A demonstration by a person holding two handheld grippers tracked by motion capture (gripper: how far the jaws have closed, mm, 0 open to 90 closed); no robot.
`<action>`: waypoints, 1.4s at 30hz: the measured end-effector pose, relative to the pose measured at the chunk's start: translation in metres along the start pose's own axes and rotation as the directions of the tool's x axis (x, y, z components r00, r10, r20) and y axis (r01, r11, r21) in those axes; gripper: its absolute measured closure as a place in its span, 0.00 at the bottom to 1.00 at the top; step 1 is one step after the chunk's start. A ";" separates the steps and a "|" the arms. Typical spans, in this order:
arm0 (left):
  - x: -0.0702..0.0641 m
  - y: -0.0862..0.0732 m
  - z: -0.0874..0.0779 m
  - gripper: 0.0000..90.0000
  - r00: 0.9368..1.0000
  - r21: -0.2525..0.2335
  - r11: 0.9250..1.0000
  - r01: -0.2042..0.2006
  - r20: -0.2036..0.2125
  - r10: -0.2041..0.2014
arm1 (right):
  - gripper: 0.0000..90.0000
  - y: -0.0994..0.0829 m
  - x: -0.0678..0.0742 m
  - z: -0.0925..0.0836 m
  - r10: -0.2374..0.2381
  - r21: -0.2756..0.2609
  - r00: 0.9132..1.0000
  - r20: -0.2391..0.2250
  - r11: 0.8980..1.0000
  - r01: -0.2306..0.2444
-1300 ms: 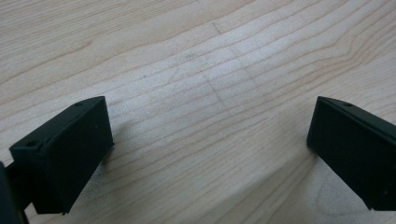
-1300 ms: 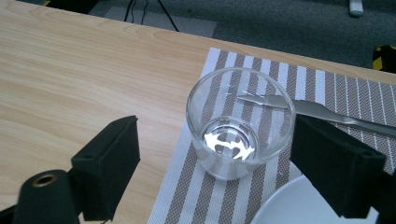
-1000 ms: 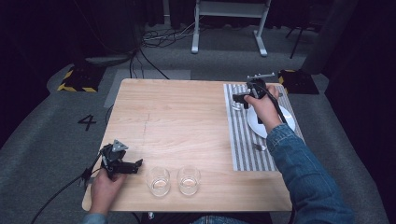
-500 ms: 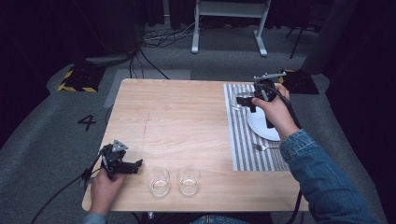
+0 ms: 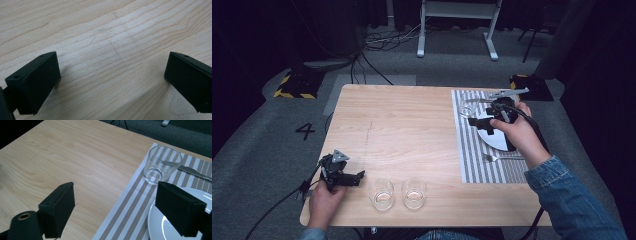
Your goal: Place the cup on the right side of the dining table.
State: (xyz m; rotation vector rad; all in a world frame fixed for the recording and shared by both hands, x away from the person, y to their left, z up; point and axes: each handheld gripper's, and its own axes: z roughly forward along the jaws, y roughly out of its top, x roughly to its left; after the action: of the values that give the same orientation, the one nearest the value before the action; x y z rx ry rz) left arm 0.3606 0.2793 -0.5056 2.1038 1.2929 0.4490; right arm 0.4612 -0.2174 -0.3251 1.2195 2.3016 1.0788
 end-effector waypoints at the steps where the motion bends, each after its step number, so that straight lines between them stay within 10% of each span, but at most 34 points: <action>1: 0.000 0.000 0.000 0.00 1.000 0.000 1.000 -0.001 0.000 0.001 | 0.18 -0.005 0.003 -0.004 -0.012 -0.004 1.000 -0.003 1.000 0.012; 42: 0.000 0.000 0.000 0.00 1.000 0.000 1.000 -0.001 0.000 0.001 | 0.20 -0.146 0.036 -0.022 -0.115 -0.019 0.988 -0.101 0.993 0.113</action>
State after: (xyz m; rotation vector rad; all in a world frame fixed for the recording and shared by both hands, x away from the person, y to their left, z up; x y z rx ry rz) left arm 0.3607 0.2793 -0.5056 2.1048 1.2919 0.4500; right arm 0.3441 -0.2497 -0.4170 1.0360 2.4033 1.1382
